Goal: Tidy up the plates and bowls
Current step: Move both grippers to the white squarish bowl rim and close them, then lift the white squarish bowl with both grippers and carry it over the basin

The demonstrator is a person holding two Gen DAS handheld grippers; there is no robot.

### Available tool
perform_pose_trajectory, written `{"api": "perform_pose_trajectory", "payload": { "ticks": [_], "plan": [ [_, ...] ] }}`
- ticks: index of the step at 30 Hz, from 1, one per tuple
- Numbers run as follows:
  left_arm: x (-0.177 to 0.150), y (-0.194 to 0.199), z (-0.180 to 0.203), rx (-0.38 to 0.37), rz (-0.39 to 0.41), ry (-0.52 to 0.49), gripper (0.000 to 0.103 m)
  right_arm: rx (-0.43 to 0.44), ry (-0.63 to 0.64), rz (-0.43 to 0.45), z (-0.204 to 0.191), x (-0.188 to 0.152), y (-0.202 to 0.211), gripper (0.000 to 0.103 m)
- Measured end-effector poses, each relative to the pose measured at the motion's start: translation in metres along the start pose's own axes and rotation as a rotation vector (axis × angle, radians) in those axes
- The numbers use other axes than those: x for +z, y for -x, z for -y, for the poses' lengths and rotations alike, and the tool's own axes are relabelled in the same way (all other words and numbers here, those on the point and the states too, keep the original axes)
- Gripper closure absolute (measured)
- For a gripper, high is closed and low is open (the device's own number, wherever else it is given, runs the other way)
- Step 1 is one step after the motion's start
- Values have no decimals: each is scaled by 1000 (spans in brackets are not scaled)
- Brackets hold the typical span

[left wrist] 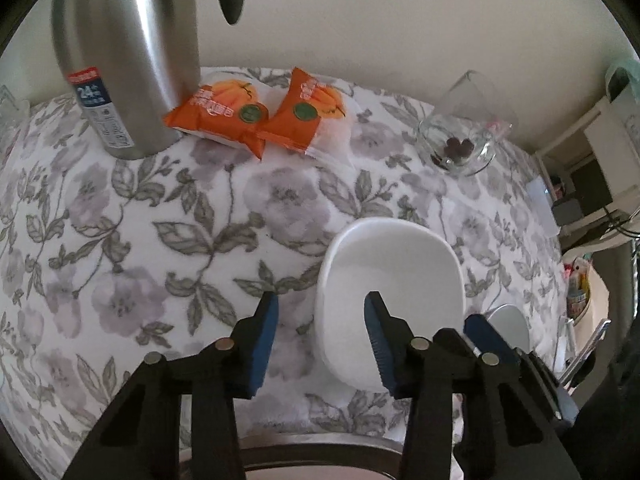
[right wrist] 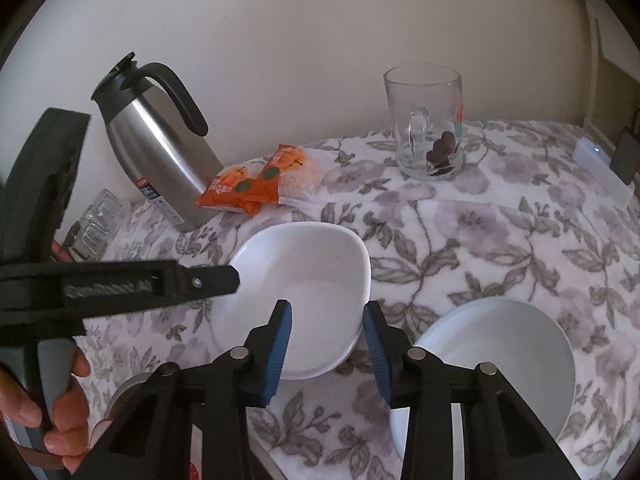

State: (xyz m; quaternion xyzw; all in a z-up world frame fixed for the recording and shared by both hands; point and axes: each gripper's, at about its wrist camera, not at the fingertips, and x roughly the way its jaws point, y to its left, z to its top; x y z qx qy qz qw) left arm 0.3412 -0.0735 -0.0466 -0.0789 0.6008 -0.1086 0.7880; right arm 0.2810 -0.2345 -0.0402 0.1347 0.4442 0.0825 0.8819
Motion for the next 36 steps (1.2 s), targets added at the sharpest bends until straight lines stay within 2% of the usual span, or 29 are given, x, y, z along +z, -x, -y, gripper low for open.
{"api": "perform_pose_trajectory", "payload": {
  "ticks": [2,7,16,23,27,30,33,36],
  "plan": [
    [1,-4,1,9,-4,-5,66,-4,2,9,1,1,1,69],
    [2,-10,1,52,-13,-22,79,3,12,12,-1,3,-2,69],
    [4,-16,-1,81,-32,-32,80,-11,-13,-7,6,0,-9,69],
    [6,-20,1,90,-41,-43,81,-36,-9,-29,5,-4,-15,78],
    [4,-25,5,87,-59,-56,89,-42,-23,-38,8,-5,-17,85],
    [1,-27,10,78,-67,-74,92,-33,-41,-48,11,-6,-19,85],
    [-1,-26,16,104,-63,-103,93,-45,-34,-46,10,-7,-18,86],
    [-1,-22,15,98,-57,-107,93,-49,-40,-41,11,-8,-16,87]
  ]
}}
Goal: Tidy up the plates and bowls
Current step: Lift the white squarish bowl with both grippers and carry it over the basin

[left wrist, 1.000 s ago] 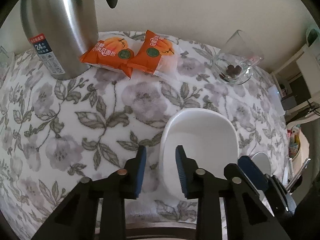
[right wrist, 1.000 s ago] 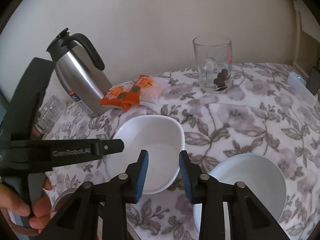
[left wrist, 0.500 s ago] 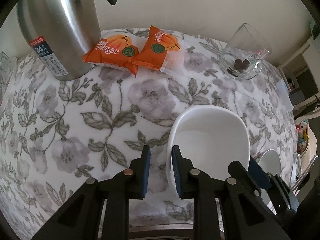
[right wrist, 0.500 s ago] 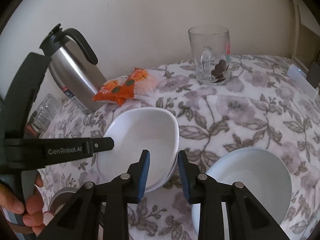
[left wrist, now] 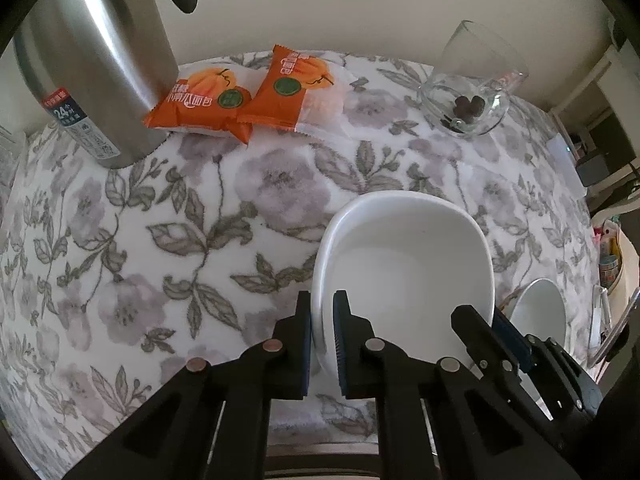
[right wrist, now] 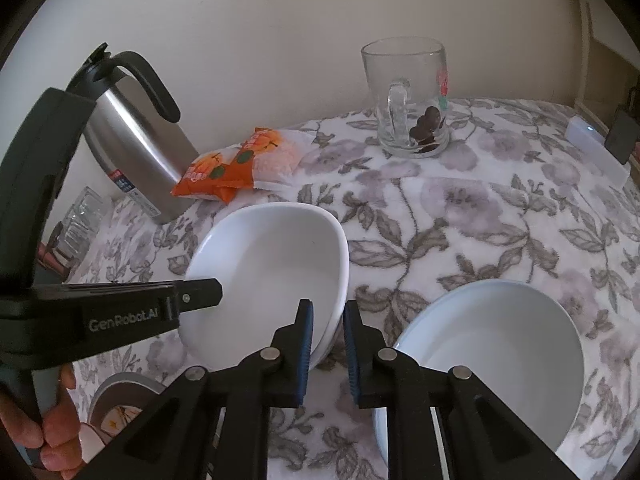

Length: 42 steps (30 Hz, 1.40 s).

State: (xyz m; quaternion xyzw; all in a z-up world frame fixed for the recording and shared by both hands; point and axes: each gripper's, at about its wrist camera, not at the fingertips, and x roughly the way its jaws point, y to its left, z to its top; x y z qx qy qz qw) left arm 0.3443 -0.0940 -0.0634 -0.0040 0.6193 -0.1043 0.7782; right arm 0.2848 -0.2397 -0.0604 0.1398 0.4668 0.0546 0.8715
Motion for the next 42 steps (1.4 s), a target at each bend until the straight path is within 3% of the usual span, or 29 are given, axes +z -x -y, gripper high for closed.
{"api": "perform_pose_trajectory", "payload": {
  "ticks": [6,12,26,38,42],
  "plan": [
    [-2,23,5,-10,50,-24,93,-6,3,52,-2,4,26,87],
    [-12,71,9,-48,122,-25,93,-9,9,109,-10,8,71,87],
    [-82,177,3,-70,314,-32,93,-4,77,211,-53,-18,173,87],
    [-157,205,-40,-175,426,95,93,11,146,211,-97,-62,202,87],
    [-173,207,-50,-164,453,111,93,12,171,206,-108,-73,201,87]
  ]
}}
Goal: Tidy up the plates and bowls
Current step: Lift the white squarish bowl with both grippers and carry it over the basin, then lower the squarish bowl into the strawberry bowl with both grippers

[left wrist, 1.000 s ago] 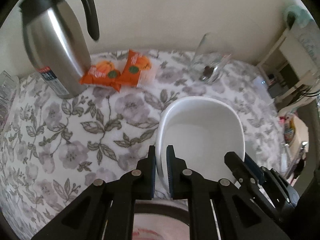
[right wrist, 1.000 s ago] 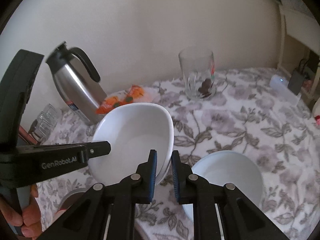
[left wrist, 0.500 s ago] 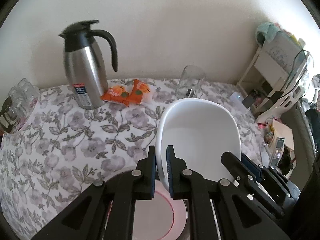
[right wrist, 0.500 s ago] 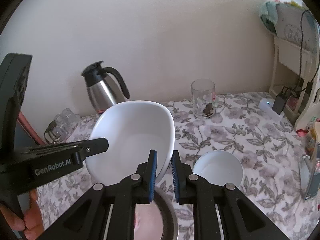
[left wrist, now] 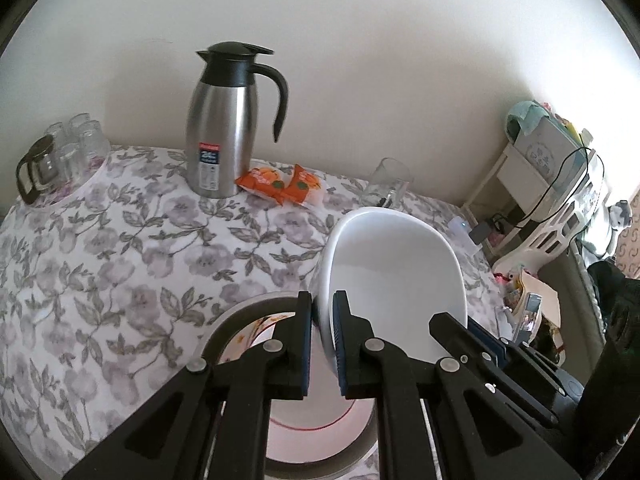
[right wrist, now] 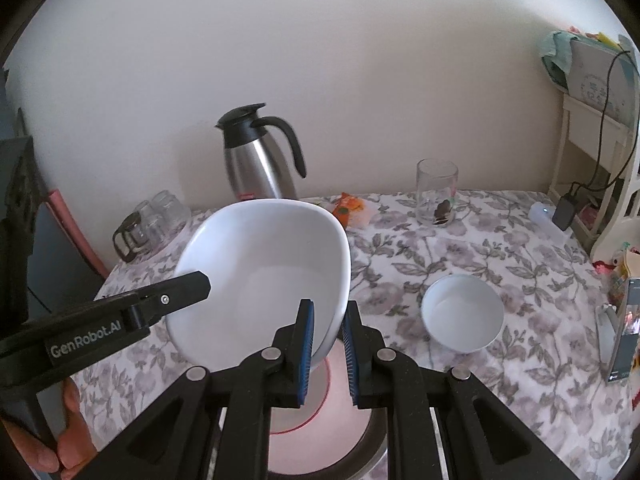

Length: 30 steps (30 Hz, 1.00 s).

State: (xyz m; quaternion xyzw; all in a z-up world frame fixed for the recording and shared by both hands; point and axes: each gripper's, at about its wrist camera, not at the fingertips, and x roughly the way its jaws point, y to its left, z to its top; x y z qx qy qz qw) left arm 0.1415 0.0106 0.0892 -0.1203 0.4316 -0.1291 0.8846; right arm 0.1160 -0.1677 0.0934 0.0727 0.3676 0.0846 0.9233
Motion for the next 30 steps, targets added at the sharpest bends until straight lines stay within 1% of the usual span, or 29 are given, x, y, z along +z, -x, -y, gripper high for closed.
{"api": "perform_pose_trajectory", "payload": {
  "ticks": [5,10,15,22,26,30],
  "plan": [
    [-12,3,-15,-23,-5,31,93,-2,10,-12,-9,-10,1,87],
    [-21,3,-26,-29,-10,65,93,1,16,-40,-15,-20,-5,87],
    [-26,1,-34,-39,-24,84,93,-3,28,-49,-19,-22,-7,87],
    [-32,2,-36,-15,-19,92,93,1,46,-62,-24,-27,-11,87],
    [-34,-3,-39,-16,-35,103,93,3,48,-74,-22,-28,-15,87],
    [-38,-10,-41,-2,-62,112,93,3,49,-103,-21,-32,-22,87]
  ]
}}
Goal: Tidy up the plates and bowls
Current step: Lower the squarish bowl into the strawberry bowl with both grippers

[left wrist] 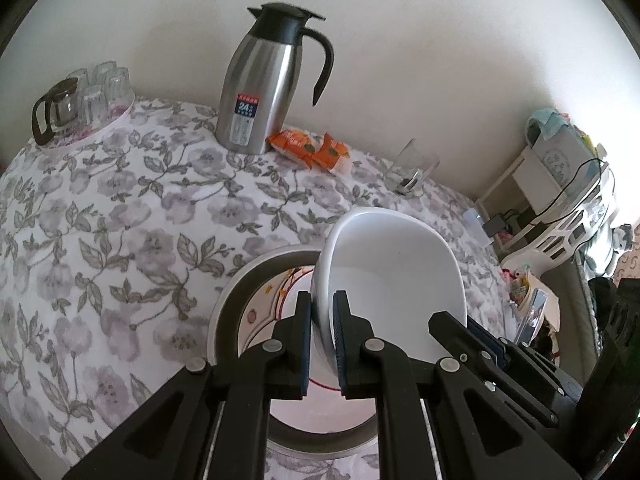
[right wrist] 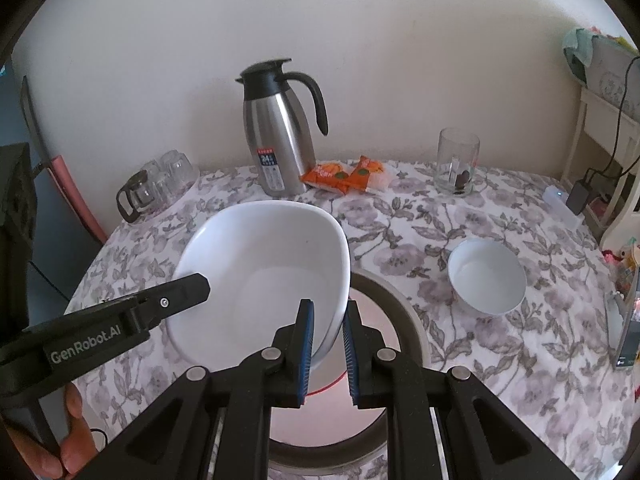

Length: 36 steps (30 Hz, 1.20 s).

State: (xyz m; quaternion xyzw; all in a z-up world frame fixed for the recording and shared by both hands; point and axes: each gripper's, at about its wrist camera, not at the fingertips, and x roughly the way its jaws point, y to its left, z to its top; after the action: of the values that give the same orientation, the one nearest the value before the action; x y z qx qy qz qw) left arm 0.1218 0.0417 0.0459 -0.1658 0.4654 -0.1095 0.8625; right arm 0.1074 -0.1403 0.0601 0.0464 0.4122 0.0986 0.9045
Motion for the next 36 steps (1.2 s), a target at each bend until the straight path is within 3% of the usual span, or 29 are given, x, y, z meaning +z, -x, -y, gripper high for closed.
{"api": "perform_pose_trajectory", "payload": {
  "ticks": [11,36],
  "plan": [
    [-3,-18,-13,3,-70,44,93,7,-6,-64,0,-6,-20,87],
    [-9,-40,-10,8,-135,34,93,-15,-27,-124,9,-10,-36,87]
  ]
}}
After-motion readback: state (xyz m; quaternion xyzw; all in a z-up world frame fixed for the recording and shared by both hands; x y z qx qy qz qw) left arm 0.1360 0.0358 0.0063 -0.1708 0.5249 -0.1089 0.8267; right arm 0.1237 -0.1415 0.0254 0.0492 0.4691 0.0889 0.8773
